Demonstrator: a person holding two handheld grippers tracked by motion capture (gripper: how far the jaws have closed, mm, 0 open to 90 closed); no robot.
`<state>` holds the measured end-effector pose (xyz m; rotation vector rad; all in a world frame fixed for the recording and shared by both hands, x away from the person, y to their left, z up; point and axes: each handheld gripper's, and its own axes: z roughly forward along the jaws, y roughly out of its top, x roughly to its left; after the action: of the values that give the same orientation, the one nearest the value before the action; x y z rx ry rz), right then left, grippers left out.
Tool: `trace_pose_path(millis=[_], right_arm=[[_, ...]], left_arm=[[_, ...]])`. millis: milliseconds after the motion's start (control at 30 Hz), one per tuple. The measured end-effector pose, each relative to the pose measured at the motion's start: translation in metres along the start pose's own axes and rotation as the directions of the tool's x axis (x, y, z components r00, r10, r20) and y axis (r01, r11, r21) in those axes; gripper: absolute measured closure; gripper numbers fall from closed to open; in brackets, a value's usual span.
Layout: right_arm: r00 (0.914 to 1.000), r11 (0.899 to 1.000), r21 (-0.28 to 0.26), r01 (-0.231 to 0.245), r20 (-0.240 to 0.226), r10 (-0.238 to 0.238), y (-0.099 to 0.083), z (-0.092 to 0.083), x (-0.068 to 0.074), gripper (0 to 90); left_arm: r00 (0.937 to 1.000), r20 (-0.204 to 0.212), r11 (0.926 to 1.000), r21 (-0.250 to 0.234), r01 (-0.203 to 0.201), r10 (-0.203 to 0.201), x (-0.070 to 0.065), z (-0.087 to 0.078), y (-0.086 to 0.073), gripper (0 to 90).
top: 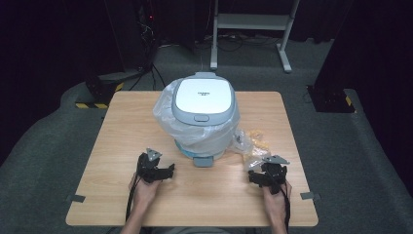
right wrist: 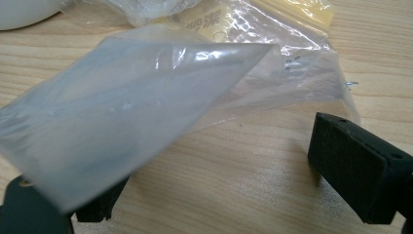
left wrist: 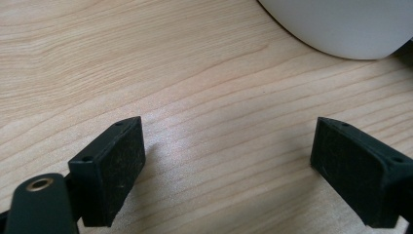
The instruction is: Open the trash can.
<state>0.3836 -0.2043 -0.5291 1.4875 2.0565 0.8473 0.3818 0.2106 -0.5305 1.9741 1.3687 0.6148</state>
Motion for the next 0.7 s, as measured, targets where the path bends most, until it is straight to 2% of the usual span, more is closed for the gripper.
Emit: trace_pose_path(millis=[200, 300, 333, 467, 500, 567, 700], right_arm=[[1.0000, 1.000, -0.001, 0.001, 0.000, -0.001, 0.000, 0.000, 0.000, 11.3], [1.0000, 1.000, -0.001, 0.001, 0.002, -0.001, 0.000, 0.000, 0.000, 11.4], [1.0000, 1.000, -0.001, 0.001, 0.001, -0.001, -0.001, 0.000, 0.000, 11.4], [1.0000, 1.000, -0.001, 0.004, 0.004, -0.004, -0.001, -0.001, 0.001, 11.8], [1.0000, 1.000, -0.001, 0.004, 0.004, -0.004, -0.001, -0.001, 0.001, 11.8], [1.0000, 1.000, -0.001, 0.005, 0.004, -0.005, -0.001, -0.001, 0.001, 11.7], [1.0000, 1.000, 0.000, 0.005, 0.002, -0.005, -0.001, -0.001, 0.001, 11.8]], left_arm=[[1.0000, 0.006, 1.0000, -0.006, -0.004, 0.004, 0.000, 0.000, 0.000, 15.3], [0.9999, -0.001, 0.9998, -0.008, -0.016, 0.016, -0.001, 0.000, 0.000, 15.5], [0.9995, 0.003, 0.9994, -0.012, -0.032, 0.032, -0.004, -0.001, 0.000, 15.4], [0.9975, 0.069, 0.9993, -0.034, -0.015, 0.017, -0.010, 0.000, 0.002, 14.3], [0.9975, 0.069, 0.9993, -0.034, -0.015, 0.017, -0.010, 0.000, 0.002, 14.1], [0.9931, 0.117, 0.9993, -0.037, 0.002, 0.002, -0.015, 0.000, 0.002, 13.7], [0.9898, 0.143, 0.9995, -0.033, 0.003, 0.002, -0.019, 0.001, 0.003, 12.6]])
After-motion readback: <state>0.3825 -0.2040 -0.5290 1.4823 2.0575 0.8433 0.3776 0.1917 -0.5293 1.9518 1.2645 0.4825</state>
